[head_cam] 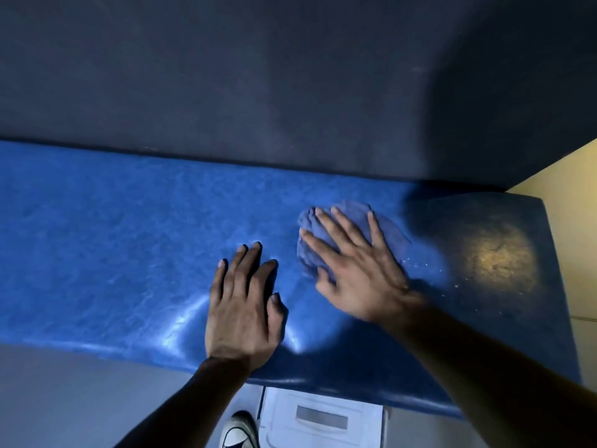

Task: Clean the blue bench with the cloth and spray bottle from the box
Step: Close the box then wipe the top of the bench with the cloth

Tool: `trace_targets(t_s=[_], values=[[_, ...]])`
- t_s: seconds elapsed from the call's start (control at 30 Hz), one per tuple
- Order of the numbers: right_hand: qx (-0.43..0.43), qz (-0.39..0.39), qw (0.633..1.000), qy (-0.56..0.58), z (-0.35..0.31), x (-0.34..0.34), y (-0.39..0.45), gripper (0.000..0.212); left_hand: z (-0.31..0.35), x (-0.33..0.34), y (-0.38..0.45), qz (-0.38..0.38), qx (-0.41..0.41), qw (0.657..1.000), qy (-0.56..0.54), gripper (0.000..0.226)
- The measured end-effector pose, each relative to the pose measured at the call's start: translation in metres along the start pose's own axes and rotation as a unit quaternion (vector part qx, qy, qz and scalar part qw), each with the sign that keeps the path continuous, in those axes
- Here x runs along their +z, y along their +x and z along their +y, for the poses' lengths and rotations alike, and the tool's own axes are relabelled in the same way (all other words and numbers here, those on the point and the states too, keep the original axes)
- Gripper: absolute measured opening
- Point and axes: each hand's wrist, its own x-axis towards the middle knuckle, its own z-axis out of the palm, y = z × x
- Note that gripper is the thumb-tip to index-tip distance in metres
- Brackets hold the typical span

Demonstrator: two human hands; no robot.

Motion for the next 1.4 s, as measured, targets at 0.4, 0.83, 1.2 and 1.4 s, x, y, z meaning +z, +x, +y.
trace_targets(t_s=[0.4,0.83,1.2,1.4], values=[[0.255,-0.010,0.963,0.088,-0.010,0.000,0.038,0.070,0.000,-0.001,-0.002,-0.014,-0.005,1.000,0.005,0.054],[0.102,0.078,0.991,0.040,0.008,-0.001,-0.140,0.061,0.043,-0.006,-0.012,-0.043,0.014,0.998,-0.050,0.057],[0.044,0.029,0.998,0.045,0.039,-0.011,-0.198,0.066,0.134,0.024,-0.014,-0.037,-0.018,0.999,-0.017,0.057],[0.003,0.023,0.999,0.026,0.051,-0.013,-0.159,0.063,0.131,0.034,-0.012,-0.036,-0.022,0.999,-0.011,0.061]])
